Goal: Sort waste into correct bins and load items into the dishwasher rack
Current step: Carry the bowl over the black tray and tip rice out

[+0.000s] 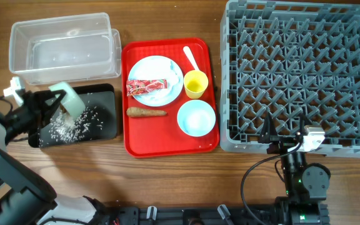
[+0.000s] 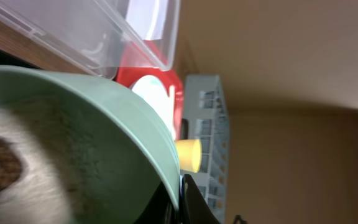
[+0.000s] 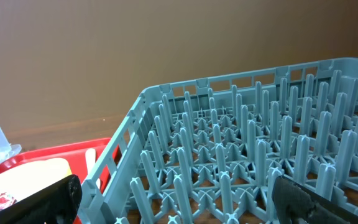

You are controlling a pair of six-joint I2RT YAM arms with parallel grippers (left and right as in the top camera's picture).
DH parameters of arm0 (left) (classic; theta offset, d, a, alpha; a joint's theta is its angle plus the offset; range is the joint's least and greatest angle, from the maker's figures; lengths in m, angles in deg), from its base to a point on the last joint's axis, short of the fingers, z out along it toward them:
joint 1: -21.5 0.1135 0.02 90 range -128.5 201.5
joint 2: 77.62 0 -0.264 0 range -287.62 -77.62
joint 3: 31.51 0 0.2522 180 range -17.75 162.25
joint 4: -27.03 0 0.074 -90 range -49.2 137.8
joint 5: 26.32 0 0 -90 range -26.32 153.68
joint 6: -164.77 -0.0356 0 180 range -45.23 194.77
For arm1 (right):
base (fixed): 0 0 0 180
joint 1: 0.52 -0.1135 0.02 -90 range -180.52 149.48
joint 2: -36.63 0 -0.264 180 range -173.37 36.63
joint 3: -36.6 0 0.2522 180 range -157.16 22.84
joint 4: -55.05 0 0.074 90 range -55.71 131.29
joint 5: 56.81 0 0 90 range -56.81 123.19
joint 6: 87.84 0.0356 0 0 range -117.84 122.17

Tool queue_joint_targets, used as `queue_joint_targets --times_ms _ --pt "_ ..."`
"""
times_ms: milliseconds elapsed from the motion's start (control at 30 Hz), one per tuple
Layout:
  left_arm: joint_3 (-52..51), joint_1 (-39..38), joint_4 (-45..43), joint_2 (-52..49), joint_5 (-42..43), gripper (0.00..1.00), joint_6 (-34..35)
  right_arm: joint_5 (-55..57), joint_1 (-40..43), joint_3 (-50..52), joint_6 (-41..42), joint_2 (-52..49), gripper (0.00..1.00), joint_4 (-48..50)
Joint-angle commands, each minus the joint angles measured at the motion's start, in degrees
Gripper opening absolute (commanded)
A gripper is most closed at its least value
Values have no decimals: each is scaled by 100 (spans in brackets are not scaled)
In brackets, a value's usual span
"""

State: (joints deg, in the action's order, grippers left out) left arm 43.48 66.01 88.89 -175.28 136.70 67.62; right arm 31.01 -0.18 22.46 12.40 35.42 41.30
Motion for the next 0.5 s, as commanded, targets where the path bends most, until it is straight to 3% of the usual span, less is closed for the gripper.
queue_joint_targets --times_ms 0,300,467 --pt "-358 284 -81 2 946 4 -603 -90 28 9 44 24 100 13" --pt "-855 463 -817 2 1657 6 -616 -87 28 9 42 24 100 13" --pt "-874 466 -758 4 1735 9 -573 -90 28 9 42 24 100 13"
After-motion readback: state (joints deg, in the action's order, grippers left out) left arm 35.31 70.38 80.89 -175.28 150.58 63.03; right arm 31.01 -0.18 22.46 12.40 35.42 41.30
